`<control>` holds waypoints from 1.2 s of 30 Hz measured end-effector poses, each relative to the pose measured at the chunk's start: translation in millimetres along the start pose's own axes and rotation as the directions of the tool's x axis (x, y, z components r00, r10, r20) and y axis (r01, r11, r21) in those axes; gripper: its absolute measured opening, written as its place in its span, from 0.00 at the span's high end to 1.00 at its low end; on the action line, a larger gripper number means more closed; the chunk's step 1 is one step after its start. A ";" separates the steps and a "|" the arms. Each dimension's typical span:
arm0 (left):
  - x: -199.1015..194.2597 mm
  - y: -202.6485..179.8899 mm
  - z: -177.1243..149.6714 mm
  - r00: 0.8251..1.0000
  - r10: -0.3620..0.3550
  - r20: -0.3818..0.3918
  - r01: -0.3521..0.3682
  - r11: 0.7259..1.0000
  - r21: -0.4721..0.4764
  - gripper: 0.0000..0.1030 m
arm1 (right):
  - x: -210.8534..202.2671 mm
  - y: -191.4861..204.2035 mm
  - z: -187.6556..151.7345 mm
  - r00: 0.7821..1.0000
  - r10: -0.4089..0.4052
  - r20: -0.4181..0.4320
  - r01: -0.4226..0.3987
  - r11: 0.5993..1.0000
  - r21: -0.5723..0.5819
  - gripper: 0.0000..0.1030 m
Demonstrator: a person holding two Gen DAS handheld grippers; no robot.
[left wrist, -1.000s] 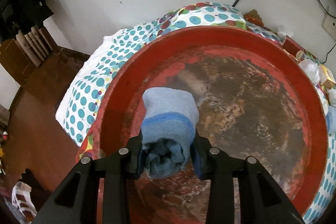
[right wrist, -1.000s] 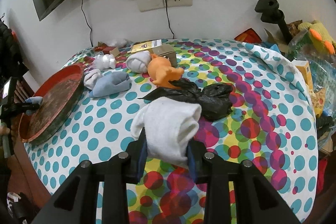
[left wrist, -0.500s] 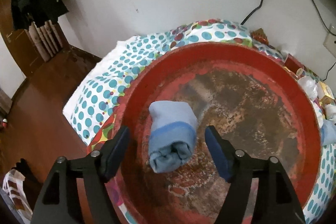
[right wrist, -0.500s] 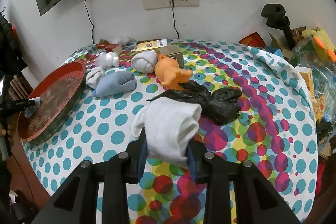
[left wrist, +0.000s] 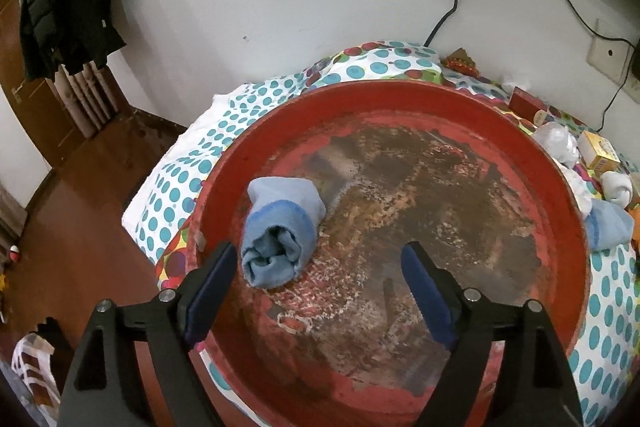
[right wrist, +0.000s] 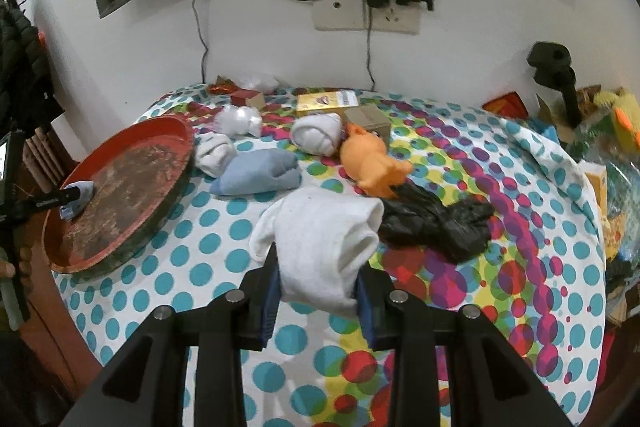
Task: Organize objects
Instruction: 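Lower the blue sock into the red tray and open the left gripper, then carry the white sock to the red tray and release it with the right gripper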
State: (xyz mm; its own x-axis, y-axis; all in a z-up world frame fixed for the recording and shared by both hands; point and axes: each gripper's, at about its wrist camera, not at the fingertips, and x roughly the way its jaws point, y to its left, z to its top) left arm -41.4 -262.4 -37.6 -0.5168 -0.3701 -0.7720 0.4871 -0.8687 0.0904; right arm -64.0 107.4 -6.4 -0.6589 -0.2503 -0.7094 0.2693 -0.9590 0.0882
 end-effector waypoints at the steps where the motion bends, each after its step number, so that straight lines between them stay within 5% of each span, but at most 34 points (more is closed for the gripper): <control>1: -0.9 0.7 -1.1 1.000 -0.003 0.000 0.003 1.000 -0.008 0.19 | -0.3 3.1 1.3 1.000 0.001 0.001 -0.001 1.000 -0.007 0.68; 26: 8.7 18.5 -8.2 1.000 -0.010 -0.003 0.010 0.999 -0.040 0.14 | 34.6 144.3 39.3 0.983 0.180 -0.032 -0.183 0.976 -0.119 0.68; 36: 12.7 35.8 -5.5 1.000 0.020 -0.006 -0.020 0.997 -0.070 0.10 | 73.7 198.9 48.3 0.966 0.234 -0.113 -0.250 0.955 -0.158 0.68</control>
State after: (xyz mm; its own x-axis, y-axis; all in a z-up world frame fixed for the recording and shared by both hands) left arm -26.6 -296.3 -47.6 -0.5027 -0.3855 -0.7737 0.5460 -0.8355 0.0616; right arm -92.9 -108.2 -7.4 -0.4942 -0.4509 -0.7433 0.5328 -0.8327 0.1509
